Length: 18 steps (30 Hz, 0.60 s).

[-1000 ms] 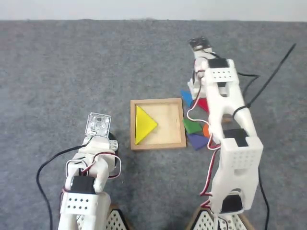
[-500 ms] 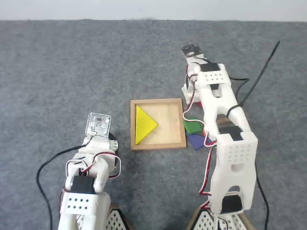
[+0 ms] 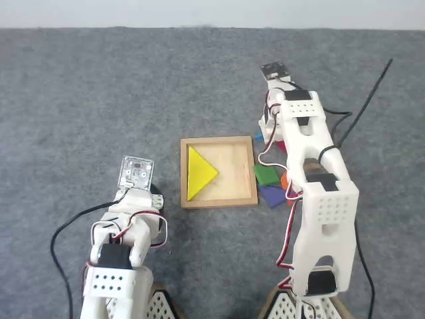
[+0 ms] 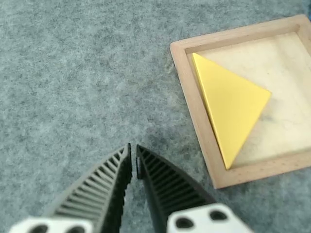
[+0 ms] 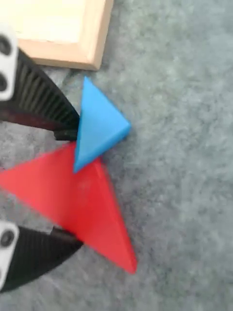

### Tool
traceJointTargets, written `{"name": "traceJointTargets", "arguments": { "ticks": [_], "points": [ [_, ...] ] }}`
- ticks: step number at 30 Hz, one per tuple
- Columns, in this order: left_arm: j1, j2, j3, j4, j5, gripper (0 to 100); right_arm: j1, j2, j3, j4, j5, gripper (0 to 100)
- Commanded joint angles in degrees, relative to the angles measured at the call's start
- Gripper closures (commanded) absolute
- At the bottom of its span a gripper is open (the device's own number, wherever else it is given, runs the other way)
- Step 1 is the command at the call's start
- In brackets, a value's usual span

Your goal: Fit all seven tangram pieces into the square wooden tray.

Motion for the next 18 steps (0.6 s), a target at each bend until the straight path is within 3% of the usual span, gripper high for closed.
{"name": "traceJointTargets", "arguments": {
  "ticks": [1, 8, 18],
  "points": [
    [-0.18, -0.70, -0.48, 0.26, 0.35, 98, 1.27, -0.66, -2.11, -2.51, -4.57, 77.9],
    [-0.18, -0.70, -0.48, 0.26, 0.35, 98, 1.27, -0.92, -2.11, -2.59, -8.35, 69.0],
    [-0.18, -0.70, -0.48, 0.26, 0.35, 98, 0.75, -6.02, -2.11, -4.26, -15.82, 68.3]
  ]
}}
